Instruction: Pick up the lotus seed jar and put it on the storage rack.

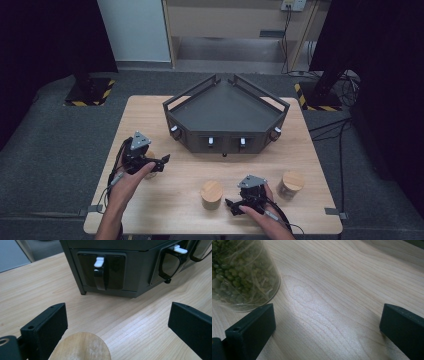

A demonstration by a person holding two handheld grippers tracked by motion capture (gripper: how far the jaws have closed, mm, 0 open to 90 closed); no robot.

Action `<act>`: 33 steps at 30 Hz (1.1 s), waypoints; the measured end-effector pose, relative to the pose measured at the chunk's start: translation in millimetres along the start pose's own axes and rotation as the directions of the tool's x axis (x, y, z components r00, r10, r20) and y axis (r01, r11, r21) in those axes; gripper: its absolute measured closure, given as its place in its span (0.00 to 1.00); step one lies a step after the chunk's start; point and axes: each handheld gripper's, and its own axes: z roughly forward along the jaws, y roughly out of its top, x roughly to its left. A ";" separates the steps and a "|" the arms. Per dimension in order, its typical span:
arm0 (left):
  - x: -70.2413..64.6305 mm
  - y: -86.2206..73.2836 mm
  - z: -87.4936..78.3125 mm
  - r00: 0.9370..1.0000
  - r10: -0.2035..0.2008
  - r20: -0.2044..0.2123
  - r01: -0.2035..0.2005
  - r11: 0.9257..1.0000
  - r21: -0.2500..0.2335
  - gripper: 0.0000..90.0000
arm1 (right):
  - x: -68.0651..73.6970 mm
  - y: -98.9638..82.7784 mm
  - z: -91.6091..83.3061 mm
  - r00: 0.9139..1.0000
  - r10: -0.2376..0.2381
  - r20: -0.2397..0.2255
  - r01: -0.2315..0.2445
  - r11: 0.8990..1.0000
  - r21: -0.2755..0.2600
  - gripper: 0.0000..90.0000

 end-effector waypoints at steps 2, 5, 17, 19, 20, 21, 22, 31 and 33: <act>2.8 -1.0 -1.7 1.000 -0.005 0.001 0.005 1.000 -0.005 0.02 | 0.1 0.0 0.0 1.000 0.000 0.000 0.000 1.000 0.000 0.00; 5.4 -2.8 -2.1 1.000 -0.009 -0.003 0.009 1.000 -0.004 0.02 | 0.2 0.0 0.0 1.000 0.000 0.001 0.000 1.000 0.000 0.00; 14.6 -16.5 -2.5 1.000 -0.015 -0.026 0.015 1.000 -0.011 0.02 | 0.3 -0.1 -0.1 1.000 0.001 0.001 -0.001 1.000 0.000 0.00; 16.3 -21.1 -0.3 0.999 -0.019 -0.030 0.018 1.000 -0.014 0.02 | 0.4 -0.1 -0.1 1.000 0.002 0.002 -0.002 1.000 0.000 0.00; 16.7 -23.2 0.8 0.999 -0.016 -0.031 0.016 1.000 -0.015 0.02 | 0.4 -0.1 -0.1 1.000 0.002 0.002 -0.002 1.000 0.000 0.00; 16.7 -25.3 2.2 0.999 -0.016 -0.033 0.015 1.000 -0.014 0.02 | 0.3 0.1 -0.2 1.000 0.002 0.001 -0.002 1.000 0.001 0.00; 17.0 -26.7 3.1 0.999 -0.011 -0.035 0.011 1.000 -0.006 0.02 | 0.3 0.0 -0.2 1.000 0.002 0.001 -0.002 1.000 0.001 0.00; 17.2 -50.6 9.0 0.998 -0.019 -0.054 0.018 1.000 -0.023 0.02 | 0.7 0.0 -0.3 1.000 0.003 0.003 -0.003 1.000 0.001 0.00; 17.1 -53.3 10.5 0.998 -0.017 -0.057 0.016 1.000 -0.021 0.02 | 0.7 0.1 -0.3 1.000 0.003 0.003 -0.003 1.000 0.001 0.00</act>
